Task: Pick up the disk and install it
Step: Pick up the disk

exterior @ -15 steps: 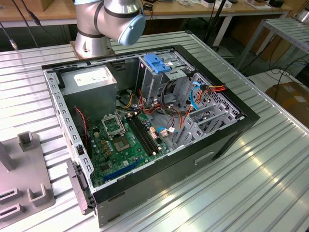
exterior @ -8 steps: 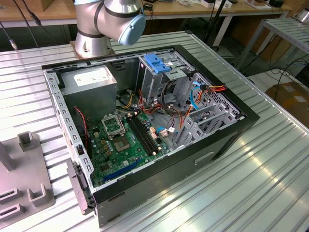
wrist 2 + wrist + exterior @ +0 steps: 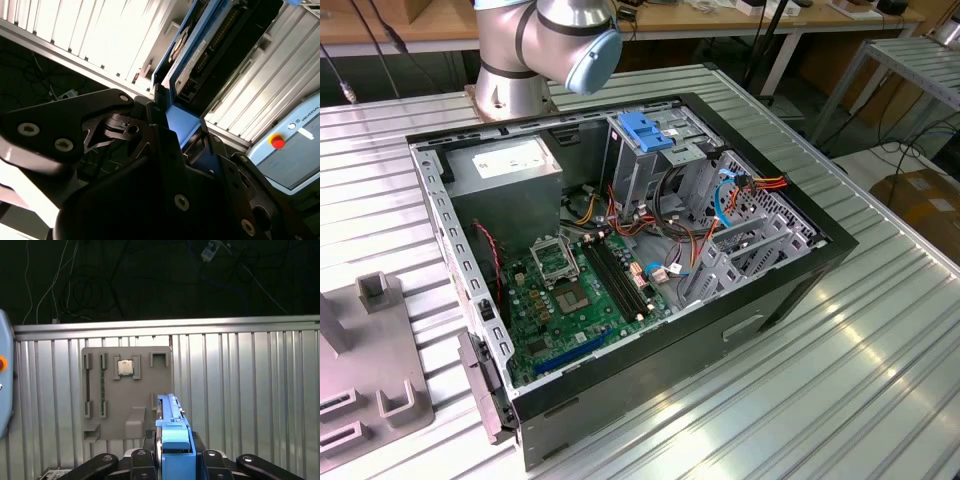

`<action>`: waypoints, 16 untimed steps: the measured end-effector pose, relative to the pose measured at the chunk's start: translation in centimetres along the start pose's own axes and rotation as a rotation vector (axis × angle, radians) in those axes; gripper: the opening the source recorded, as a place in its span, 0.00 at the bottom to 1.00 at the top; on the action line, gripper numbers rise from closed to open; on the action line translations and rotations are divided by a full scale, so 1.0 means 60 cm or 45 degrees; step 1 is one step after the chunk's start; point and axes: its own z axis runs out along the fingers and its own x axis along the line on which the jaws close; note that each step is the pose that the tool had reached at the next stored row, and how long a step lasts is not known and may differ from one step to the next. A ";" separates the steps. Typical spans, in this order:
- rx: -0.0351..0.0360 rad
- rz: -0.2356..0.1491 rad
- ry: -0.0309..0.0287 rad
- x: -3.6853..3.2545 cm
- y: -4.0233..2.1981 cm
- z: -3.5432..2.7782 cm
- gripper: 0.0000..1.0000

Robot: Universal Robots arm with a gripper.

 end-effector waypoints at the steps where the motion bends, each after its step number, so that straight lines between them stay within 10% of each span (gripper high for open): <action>1: -0.0001 0.000 0.0001 0.000 -0.002 0.000 0.37; 16: 0.0000 0.000 0.0000 -0.002 -0.043 0.000 0.37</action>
